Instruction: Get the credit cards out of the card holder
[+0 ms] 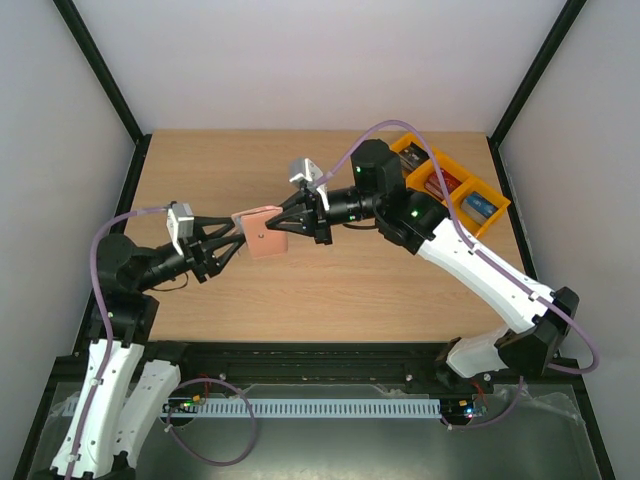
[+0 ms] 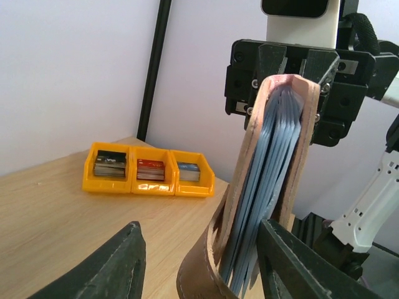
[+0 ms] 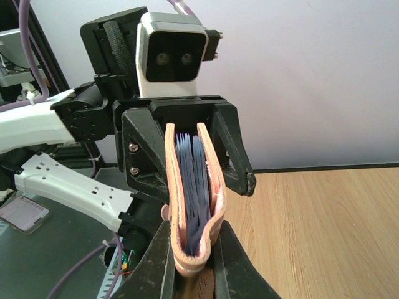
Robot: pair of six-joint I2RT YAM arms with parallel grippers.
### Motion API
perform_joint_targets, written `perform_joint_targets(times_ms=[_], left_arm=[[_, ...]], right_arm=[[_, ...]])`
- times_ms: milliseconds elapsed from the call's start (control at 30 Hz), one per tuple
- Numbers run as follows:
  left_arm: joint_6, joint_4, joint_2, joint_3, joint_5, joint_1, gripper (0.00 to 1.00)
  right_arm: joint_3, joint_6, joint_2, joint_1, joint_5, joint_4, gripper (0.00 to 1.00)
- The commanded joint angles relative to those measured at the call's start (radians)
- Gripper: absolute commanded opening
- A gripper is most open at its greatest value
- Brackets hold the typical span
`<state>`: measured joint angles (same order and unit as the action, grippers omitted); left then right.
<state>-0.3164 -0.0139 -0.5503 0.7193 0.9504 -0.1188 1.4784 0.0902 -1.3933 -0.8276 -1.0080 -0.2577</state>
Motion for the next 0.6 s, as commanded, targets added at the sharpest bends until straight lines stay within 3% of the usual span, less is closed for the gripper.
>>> perform_joint_targets(times_ms=[0, 100, 267, 567], left_arm=[[0.004, -0.086, -0.003, -0.017, 0.021, -0.019, 0.54], [0.015, -0.084, -0.002, -0.02, 0.042, -0.032, 0.57], [0.04, -0.064, 0.007, -0.018, 0.068, -0.044, 0.54], [0.096, -0.039, 0.034, -0.021, 0.117, -0.061, 0.08]], right_arm=[[0.029, -0.007, -0.02, -0.035, -0.129, 0.033, 0.02], [0.031, -0.021, -0.036, -0.042, -0.129, 0.056, 0.02], [0.028, -0.062, -0.052, -0.044, -0.141, 0.118, 0.02], [0.026, -0.052, -0.08, -0.05, -0.14, 0.125, 0.02]])
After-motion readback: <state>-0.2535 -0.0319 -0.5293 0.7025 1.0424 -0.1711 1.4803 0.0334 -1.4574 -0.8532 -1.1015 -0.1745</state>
